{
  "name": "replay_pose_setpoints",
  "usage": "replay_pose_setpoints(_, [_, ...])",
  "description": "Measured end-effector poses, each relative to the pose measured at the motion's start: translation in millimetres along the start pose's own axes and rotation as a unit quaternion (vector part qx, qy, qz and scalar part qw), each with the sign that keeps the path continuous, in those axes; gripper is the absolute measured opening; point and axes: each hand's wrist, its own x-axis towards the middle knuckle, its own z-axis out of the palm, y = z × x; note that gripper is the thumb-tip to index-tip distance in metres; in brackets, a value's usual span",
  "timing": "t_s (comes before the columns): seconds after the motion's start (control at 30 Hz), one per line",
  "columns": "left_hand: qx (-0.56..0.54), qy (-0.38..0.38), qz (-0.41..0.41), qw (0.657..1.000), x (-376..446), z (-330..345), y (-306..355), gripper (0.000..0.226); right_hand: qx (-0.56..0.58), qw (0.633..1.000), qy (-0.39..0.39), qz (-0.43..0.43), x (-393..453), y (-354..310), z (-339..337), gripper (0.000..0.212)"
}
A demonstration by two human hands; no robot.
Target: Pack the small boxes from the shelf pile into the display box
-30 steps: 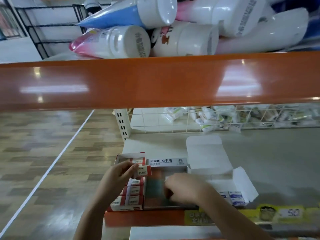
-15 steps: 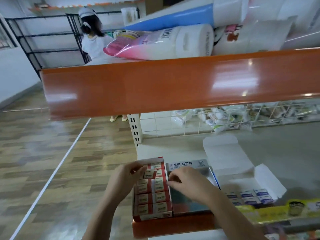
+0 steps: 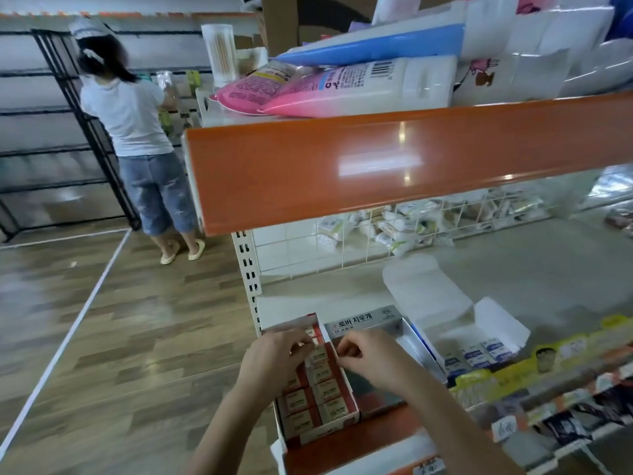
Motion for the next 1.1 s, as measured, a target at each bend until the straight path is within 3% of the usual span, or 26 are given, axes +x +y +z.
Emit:
replay_pose_setpoints(0.17, [0.073,-0.009,0.037,0.997,2.0,5.8,-4.1,0.021,-0.003,1.0,0.005,0.019,-2.3,-3.8,0.3,0.019])
replay_pose_setpoints(0.4, [0.079,-0.021,0.065,0.995,13.3,2.8,-2.7,0.025,-0.036,0.999,0.003,0.012,-5.8,-4.0,0.3,0.021])
replay_pose_setpoints(0.53, [0.072,-0.013,0.095,0.993,40.8,-6.3,22.0,0.023,-0.091,0.993,0.075,-0.005,-10.6,2.1,-17.2,0.022])
replay_pose_setpoints(0.73, [0.088,-0.013,0.218,0.972,88.9,2.3,109.1,0.026,-0.2,0.96,0.195,0.02,-26.9,36.8,-77.5,0.032])
replay_pose_setpoints(0.93, [0.131,-0.05,0.292,0.946,114.9,46.8,222.6,0.034,-0.284,0.924,0.204,0.153,-66.7,100.5,-145.1,0.042])
replay_pose_setpoints(1.1, [0.155,-0.068,0.365,0.916,120.1,97.3,319.5,0.041,-0.267,0.904,0.23,0.243,-126.4,165.0,-192.0,0.046])
